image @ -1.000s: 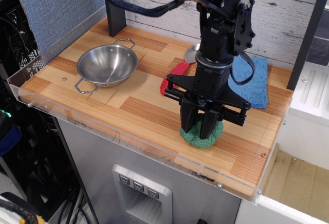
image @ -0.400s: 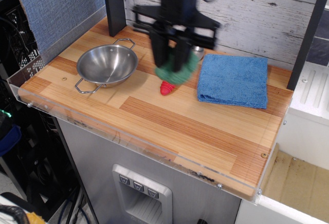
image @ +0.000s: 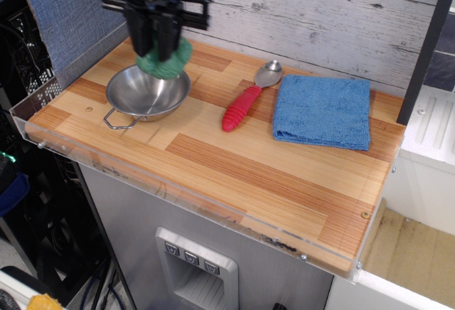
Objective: Move the green vegetable from right side to left side
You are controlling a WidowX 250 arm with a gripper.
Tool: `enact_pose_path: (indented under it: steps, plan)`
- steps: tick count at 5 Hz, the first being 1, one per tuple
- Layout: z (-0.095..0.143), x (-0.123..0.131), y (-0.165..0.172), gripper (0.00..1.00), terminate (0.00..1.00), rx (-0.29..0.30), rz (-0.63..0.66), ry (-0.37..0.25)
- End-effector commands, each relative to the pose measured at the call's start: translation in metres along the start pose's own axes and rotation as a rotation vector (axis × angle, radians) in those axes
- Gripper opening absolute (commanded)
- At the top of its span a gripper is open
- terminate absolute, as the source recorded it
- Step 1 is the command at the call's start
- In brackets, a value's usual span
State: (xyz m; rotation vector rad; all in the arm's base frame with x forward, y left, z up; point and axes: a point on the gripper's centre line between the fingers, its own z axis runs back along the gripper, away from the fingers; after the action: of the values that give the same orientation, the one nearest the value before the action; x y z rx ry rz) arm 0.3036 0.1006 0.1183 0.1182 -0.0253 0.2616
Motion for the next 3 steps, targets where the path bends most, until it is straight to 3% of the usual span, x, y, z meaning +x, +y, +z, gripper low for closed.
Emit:
enact_pose_path:
  steps: [1,3]
  plan:
    - [-0.014,0.015,0.035,0.0,0.0,0.011,0.057,0.031]
    - [-0.054,0.021,0.027,0.0,0.0,0.015,0.04,0.141]
